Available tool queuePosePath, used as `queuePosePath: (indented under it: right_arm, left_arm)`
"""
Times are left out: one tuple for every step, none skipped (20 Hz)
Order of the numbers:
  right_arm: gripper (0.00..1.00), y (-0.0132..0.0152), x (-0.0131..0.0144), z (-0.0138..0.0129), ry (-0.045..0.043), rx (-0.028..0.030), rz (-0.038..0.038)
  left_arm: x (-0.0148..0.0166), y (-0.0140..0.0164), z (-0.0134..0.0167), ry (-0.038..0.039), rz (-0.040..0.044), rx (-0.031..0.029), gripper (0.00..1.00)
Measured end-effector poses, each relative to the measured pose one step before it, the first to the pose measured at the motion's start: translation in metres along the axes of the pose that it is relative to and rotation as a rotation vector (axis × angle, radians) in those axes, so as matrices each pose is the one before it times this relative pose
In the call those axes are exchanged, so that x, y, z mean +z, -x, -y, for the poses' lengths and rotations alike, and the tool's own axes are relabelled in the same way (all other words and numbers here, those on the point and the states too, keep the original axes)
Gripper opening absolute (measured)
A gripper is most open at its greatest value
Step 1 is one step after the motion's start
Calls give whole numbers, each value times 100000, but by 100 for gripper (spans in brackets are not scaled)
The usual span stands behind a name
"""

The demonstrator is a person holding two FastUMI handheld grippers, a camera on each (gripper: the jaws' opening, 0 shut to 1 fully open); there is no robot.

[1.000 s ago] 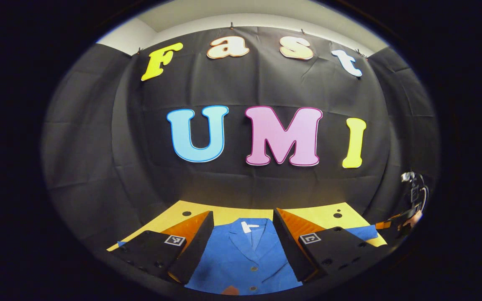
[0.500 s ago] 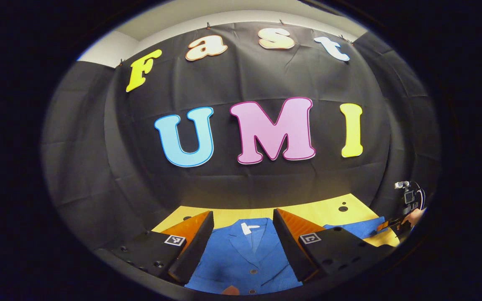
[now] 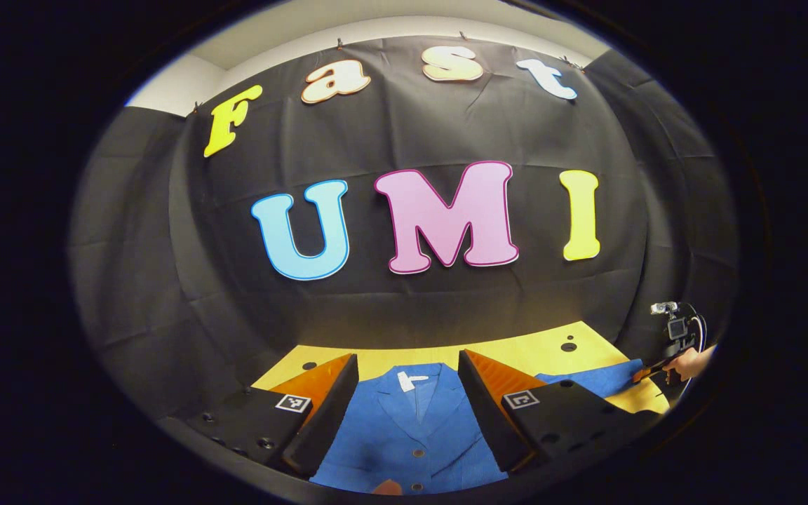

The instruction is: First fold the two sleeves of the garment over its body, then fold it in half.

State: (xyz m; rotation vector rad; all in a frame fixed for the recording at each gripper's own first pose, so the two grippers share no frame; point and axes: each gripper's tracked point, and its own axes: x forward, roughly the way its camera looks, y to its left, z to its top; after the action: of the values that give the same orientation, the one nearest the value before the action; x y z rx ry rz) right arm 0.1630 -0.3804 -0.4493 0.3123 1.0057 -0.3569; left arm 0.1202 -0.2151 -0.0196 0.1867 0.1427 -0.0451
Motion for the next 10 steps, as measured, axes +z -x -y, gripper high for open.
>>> queuePosePath:
  right_arm:
    - [5,534,863,-662,976,-23,3892]
    - [5,1131,1257,-1167,316,-91,6014]
    - [5,1208,677,-813,-130,-145,2855]
    - [5,1187,827,-829,334,-86,3808]
    - [5,1242,1060,-934,1710,2,4539]
    - [5,1357,974,-873,2525,2,4338]
    - [5,1878,1246,-1429,2910,340,4754]
    - [5,1575,971,-1306,1768,213,3766]
    - [5,1632,1013,-1383,2218,543,3060]
    - [5,1824,894,-1251,1833,429,2912]
  left_arm:
    - [28,307,-370,-653,426,524,82]
    - [-257,193,-687,72,-180,763,82]
    - [-308,123,-538,613,-484,491,82]
    - [-262,51,-574,906,-715,400,82]
    - [-255,127,-505,1173,-546,119,82]
    - [-61,138,-548,1316,-122,-443,82]
    - [-184,215,-677,1493,640,-945,82]
    - [-190,200,-773,626,459,-511,79]
    - [-200,204,-855,261,185,-349,82]
    - [-244,334,-977,331,372,-442,82]
